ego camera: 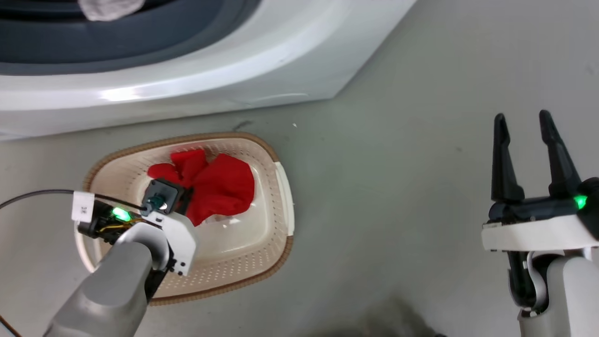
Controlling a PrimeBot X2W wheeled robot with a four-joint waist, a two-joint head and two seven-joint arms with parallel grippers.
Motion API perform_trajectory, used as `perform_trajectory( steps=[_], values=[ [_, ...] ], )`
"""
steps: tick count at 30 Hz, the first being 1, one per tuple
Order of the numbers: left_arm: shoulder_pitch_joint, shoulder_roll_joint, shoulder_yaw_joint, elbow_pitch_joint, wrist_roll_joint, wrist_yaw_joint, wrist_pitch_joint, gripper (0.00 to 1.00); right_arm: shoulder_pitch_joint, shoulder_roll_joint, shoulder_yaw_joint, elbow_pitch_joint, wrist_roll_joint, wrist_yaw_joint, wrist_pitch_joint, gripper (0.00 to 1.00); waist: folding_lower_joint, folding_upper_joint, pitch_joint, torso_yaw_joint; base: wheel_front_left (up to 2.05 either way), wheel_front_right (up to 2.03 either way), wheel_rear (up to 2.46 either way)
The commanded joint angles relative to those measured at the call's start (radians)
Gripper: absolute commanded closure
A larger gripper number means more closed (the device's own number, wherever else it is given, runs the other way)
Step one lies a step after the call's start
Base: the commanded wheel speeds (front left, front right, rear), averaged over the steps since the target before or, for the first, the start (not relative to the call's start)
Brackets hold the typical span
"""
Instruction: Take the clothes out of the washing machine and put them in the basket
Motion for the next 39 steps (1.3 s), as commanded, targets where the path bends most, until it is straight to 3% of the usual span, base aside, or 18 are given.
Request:
perform_trajectory(
  steps=[1, 11, 18, 19, 20, 32, 39],
  values=[
    [-0.029, -0.001, 0.002, 0.042, 0.000, -0.005, -0.002, 1.00, -0.026, 0.001, 0.001, -0.008, 0.009, -0.001, -0.002, 0.00, -0.0002, 0.0000, 0.057, -0.050, 0.00, 0.00, 0.00],
    [-0.138, -0.018, 0.026, 0.315, -0.035, -0.019, -0.013, 1.00, -0.045, 0.001, 0.000, -0.019, 0.045, -0.001, -0.002, 0.00, -0.0002, 0.0000, 0.145, -0.100, 0.00, 0.00, 0.00],
    [-0.172, -0.032, 0.031, 0.401, -0.049, -0.032, -0.028, 1.00, -0.057, 0.001, 0.001, -0.019, 0.052, -0.001, -0.002, 0.00, -0.0002, 0.0000, 0.166, -0.110, 0.00, 0.00, 0.00],
    [-0.171, -0.043, 0.038, 0.421, -0.062, -0.018, -0.033, 0.22, -0.055, 0.001, 0.000, -0.012, 0.050, -0.001, -0.002, 0.00, -0.0002, 0.0000, 0.157, -0.108, 0.00, 0.00, 0.00],
    [-0.166, -0.047, 0.040, 0.426, -0.066, -0.011, -0.039, 0.00, -0.055, 0.001, 0.000, -0.010, 0.048, -0.001, -0.002, 0.00, -0.0002, 0.0000, 0.150, -0.106, 0.00, 0.00, 0.00],
    [-0.108, -0.095, 0.050, 0.420, -0.094, -0.028, -0.092, 0.00, -0.026, 0.001, -0.013, 0.023, 0.004, -0.001, -0.002, 0.00, -0.0002, 0.0000, -0.031, -0.035, 0.00, 0.00, 0.00],
    [-0.021, -0.076, 0.130, 0.197, -0.084, -0.004, -0.098, 0.00, 0.009, 0.001, -0.040, 0.041, -0.032, -0.001, -0.002, 0.00, -0.0002, 0.0000, -0.164, 0.025, 0.00, 0.00, 0.00]
  ],
)
